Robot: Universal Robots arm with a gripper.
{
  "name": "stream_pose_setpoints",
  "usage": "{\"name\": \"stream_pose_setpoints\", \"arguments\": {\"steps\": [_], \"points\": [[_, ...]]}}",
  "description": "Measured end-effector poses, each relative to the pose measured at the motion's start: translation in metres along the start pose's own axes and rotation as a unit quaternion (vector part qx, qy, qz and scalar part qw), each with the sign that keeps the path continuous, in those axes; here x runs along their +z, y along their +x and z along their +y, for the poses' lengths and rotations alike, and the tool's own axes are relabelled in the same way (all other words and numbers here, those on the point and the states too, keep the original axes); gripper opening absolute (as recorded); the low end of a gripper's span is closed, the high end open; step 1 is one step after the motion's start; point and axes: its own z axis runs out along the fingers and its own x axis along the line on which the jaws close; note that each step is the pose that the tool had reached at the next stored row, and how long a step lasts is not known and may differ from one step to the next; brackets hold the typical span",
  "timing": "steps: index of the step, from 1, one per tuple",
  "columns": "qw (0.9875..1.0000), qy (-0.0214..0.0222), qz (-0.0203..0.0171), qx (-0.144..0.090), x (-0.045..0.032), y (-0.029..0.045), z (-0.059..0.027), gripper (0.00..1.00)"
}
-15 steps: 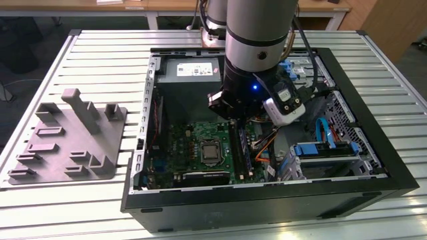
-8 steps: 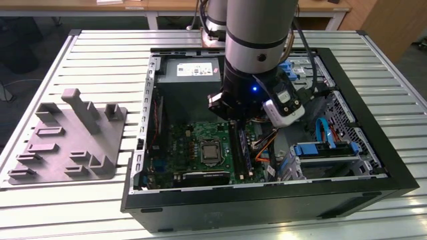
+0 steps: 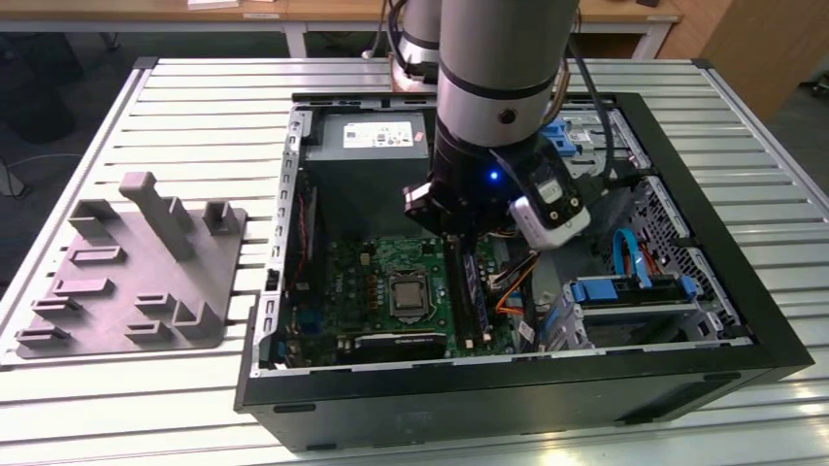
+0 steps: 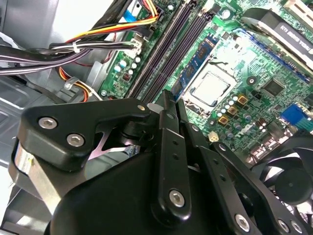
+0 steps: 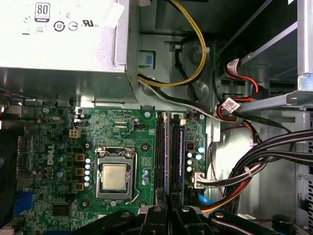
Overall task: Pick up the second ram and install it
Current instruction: 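Insert the second ram into the second slot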
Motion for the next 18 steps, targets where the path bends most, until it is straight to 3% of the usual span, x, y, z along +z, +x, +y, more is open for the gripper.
{"name": "stream_pose_setpoints", "arguments": {"steps": [12, 18], "points": [[1.0, 0.0002, 0.0, 0.001, 0.007, 0.0003, -0.0028, 0.14], [0.9996, 0.0015, -0.0016, 0.028, 0.0102, 0.0005, -0.0039, 0.14]]}}
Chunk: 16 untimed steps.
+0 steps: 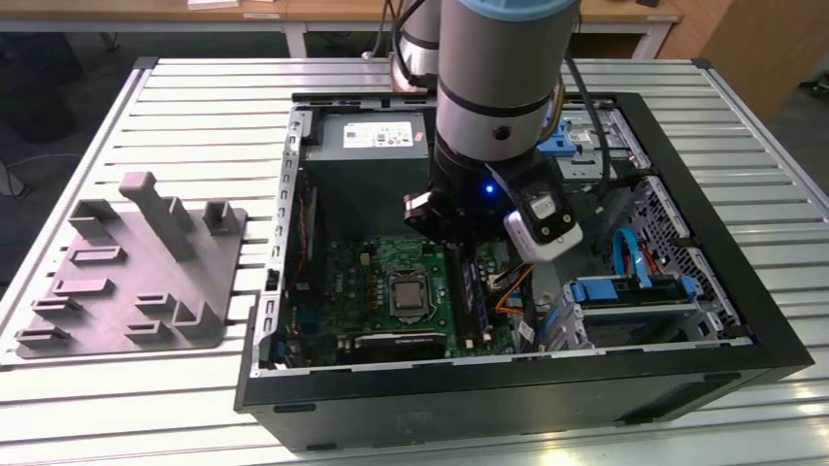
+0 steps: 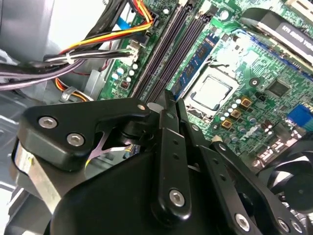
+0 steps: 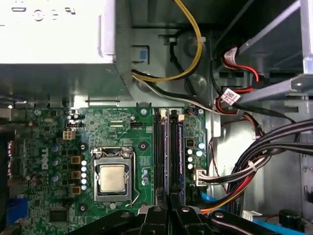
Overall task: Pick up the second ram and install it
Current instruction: 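Insert the second ram into the second slot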
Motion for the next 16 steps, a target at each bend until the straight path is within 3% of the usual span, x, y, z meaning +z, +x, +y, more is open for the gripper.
{"name": "stream_pose_setpoints", "arguments": {"steps": [16], "points": [[1.0, 0.0003, -0.0001, 0.0, 0.0041, 0.0002, -0.001, 0.14]]}}
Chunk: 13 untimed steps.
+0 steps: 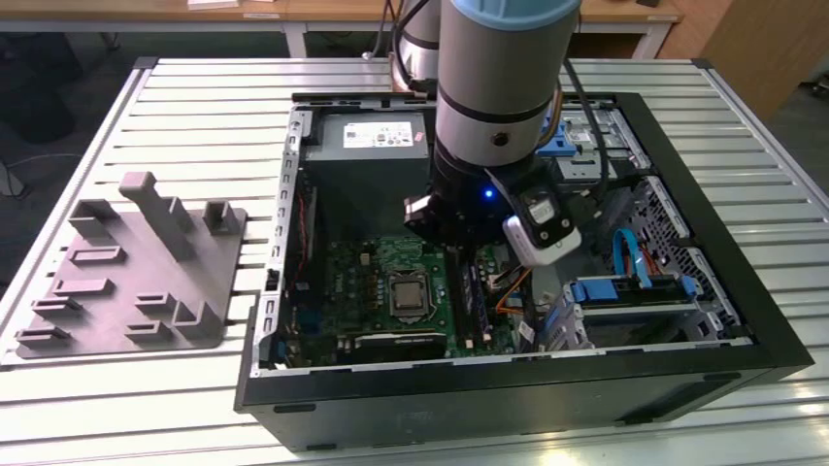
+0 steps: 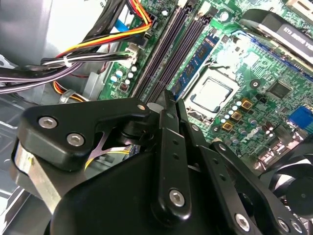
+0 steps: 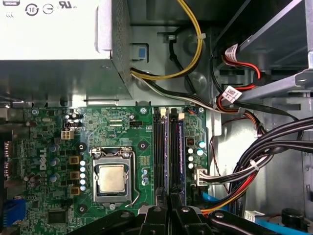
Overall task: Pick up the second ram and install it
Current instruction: 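Insert the second ram into the second slot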
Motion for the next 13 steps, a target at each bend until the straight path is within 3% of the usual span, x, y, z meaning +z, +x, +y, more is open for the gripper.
{"name": "stream_pose_setpoints", "arguments": {"steps": [13], "points": [[1.0, 0.0, 0.0, 0.0, 0.0039, 0.0002, -0.0004, 0.14]]}}
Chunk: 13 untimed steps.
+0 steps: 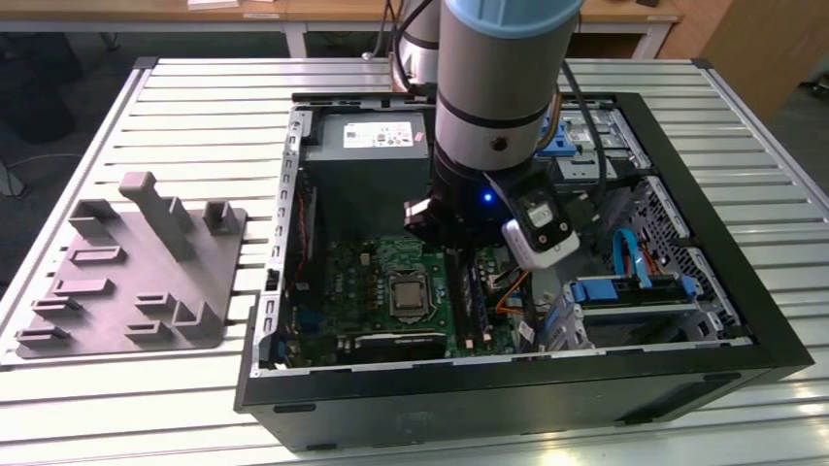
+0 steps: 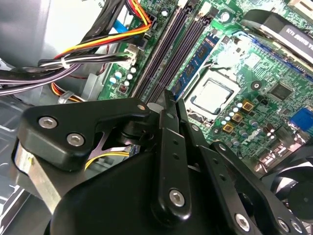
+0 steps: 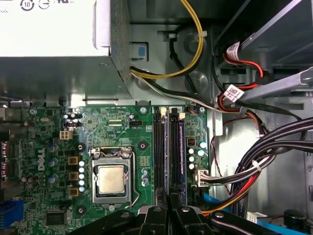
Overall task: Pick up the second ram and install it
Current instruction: 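Insert the second ram into the second slot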
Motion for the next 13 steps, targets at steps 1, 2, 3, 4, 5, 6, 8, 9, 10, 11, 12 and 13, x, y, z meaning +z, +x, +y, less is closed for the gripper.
{"name": "stream_pose_setpoints", "arguments": {"steps": [1, 2, 3, 4, 5, 6, 8, 9, 10, 11, 12, 13], "points": [[1.0, 0.0, 0.0, 0.0, 0.0004, 0.0, -0.0001, 0.14], [1.0, 0.0, 0.0, 0.0, 0.0007, 0.0, -0.0001, 0.14], [1.0, 0.0, 0.0, 0.0, 0.001, 0.0, -0.0002, 0.14], [1.0, 0.0001, 0.0, 0.0, 0.0013, 0.0, -0.0002, 0.14], [1.0, 0.0001, 0.0, 0.0, 0.0016, 0.0, -0.0002, 0.14], [1.0, 0.0, 0.0, 0.0, 0.002, 0.0, -0.0003, 0.14], [1.0, 0.0, 0.0, 0.0, 0.0026, 0.0001, -0.0003, 0.14], [1.0, 0.0001, 0.0, 0.0, 0.0028, 0.0001, -0.0003, 0.14], [1.0, 0.0, 0.0, 0.0, 0.0031, 0.0001, -0.0004, 0.14], [1.0, 0.0, 0.0, 0.0, 0.0034, 0.0001, -0.0004, 0.14], [1.0, 0.0, 0.0, 0.0, 0.0037, 0.0001, -0.0004, 0.14], [1.0, 0.0001, 0.0, 0.0, 0.0039, 0.0002, -0.0004, 0.14]]}}
